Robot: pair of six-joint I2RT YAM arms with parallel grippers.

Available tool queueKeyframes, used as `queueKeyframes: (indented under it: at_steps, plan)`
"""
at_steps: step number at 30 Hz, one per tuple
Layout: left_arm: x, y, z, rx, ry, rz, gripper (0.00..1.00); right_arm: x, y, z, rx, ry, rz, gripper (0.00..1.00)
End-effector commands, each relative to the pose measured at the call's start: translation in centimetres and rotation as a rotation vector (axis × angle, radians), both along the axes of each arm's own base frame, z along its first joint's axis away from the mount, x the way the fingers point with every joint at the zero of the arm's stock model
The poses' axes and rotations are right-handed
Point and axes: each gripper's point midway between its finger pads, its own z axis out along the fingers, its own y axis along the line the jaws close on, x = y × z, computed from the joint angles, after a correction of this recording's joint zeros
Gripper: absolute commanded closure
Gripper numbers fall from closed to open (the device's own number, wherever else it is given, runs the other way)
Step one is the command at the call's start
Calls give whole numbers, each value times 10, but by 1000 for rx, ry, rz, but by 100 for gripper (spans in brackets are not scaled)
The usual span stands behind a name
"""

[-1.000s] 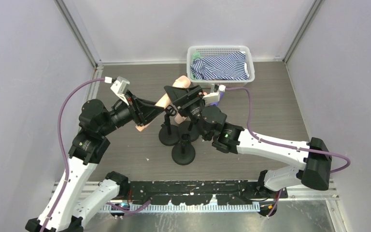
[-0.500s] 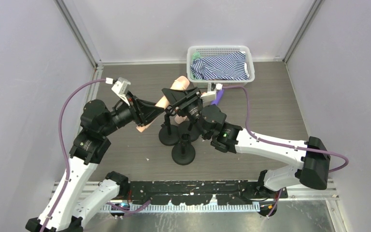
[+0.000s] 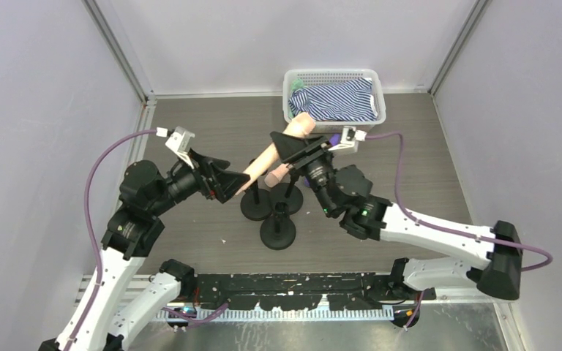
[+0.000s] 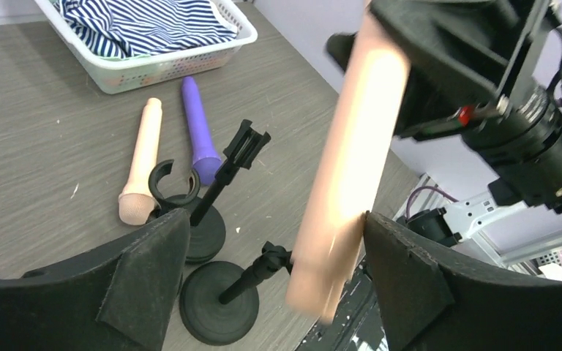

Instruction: Attach the microphones to the stand

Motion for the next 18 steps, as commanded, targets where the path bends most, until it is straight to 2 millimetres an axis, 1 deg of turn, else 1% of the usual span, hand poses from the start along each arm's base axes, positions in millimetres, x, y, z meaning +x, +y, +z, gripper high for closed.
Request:
queueKeyframes:
  at_steps: [1,2,4,8,12,15,18]
  plan:
    - [-9,12,-5,10,-1,46,9,-3,-59,29,-33,-89,-162,99]
    - [-10,13,-9,13,8,54,8,-6,-71,31,-50,-97,-183,99]
    - [-13,16,-16,19,26,64,7,-8,-91,26,-120,-105,-231,99]
    - [-14,22,-36,38,76,98,7,-15,-132,13,-272,-105,-314,99]
    - [-14,28,-50,35,98,137,7,-22,-167,0,-391,-98,-375,99]
    - [-9,33,-57,25,101,181,7,-28,-187,-8,-444,-93,-400,99]
    - [-4,34,-65,-4,103,208,7,-33,-197,-15,-484,-94,-394,99]
